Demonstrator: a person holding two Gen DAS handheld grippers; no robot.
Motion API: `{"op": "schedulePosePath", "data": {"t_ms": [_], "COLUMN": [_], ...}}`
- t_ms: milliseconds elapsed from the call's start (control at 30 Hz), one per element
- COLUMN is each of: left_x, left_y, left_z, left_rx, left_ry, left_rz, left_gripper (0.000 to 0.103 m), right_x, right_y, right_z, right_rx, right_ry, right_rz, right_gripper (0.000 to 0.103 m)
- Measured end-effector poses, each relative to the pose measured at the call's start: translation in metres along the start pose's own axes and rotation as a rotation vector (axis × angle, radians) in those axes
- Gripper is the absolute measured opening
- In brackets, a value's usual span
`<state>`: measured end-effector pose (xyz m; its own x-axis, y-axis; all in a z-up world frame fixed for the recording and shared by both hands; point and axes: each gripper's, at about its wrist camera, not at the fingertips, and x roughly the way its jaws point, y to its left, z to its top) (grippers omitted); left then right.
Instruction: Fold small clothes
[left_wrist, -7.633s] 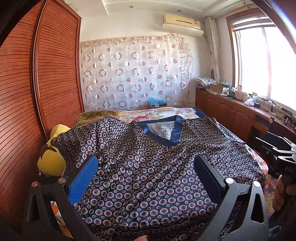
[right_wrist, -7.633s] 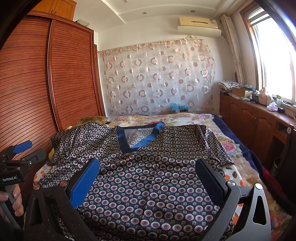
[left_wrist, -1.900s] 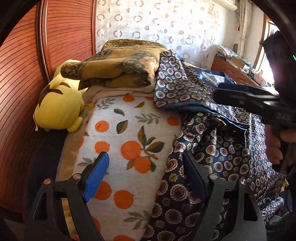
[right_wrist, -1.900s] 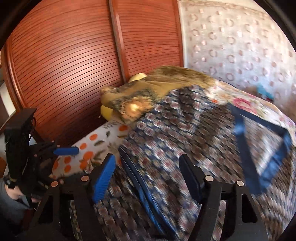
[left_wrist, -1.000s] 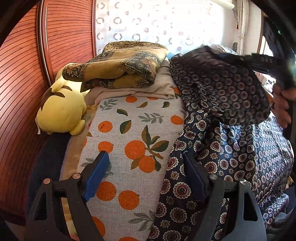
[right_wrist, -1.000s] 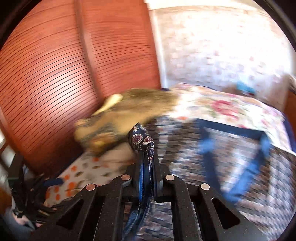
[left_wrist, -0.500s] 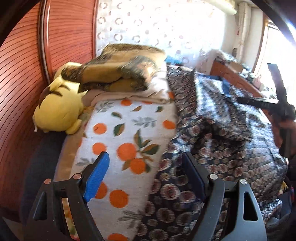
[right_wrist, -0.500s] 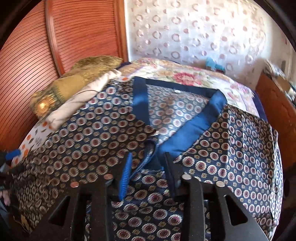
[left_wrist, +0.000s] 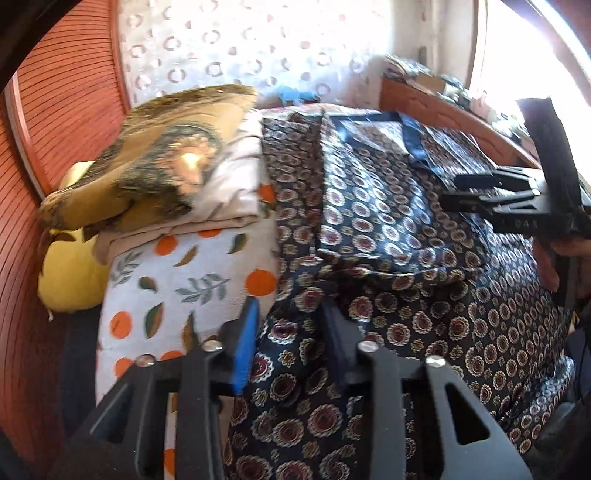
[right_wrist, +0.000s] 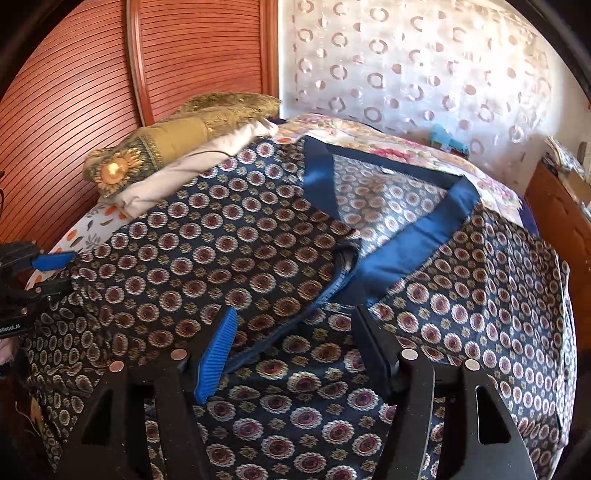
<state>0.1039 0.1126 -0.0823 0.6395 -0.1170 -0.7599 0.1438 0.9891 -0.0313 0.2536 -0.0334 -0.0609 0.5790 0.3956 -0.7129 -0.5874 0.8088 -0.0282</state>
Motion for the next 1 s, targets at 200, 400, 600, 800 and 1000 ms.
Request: {"op": "schedulePosePath", "data": {"t_ms": [200,400,600,800,1000], "left_x": [-0.024,-0.049,-0.051,-0.060,-0.051], "left_y": [0.007,0.034,0.042,0.041,0.036], "left_z": [0.004,0.005,-0.006,-0.010,-0.011], "left_rx": [-0.024,-0.106,-0.136,-0.150,-0.168], "left_ry": [-0.113,-0.157,-0.149,-0.176,-0.164], "left_rz": [0.069,0.141,0.156,0.087,0.075], "left_gripper": [0.006,0.006,0.008,0.075,0.079], "right_x": [-0.001,0.005,0.007,0.008,-0.001], "right_y": [-0.007,-0.009,-0.008,-0.011,-0.014], "right_z": [0.000,0.001,0.001,0.000,0.004], "right_rx": [0.007,0.020,0.018,0.026,0.046], "right_ry": [0.017,0.032,0.029,0.024,-0.002], "right_rz": [0.000,0.016,0.013,0.022,0.042], "right_gripper": [0.066,0.066,0.066,0.066,0.066]}}
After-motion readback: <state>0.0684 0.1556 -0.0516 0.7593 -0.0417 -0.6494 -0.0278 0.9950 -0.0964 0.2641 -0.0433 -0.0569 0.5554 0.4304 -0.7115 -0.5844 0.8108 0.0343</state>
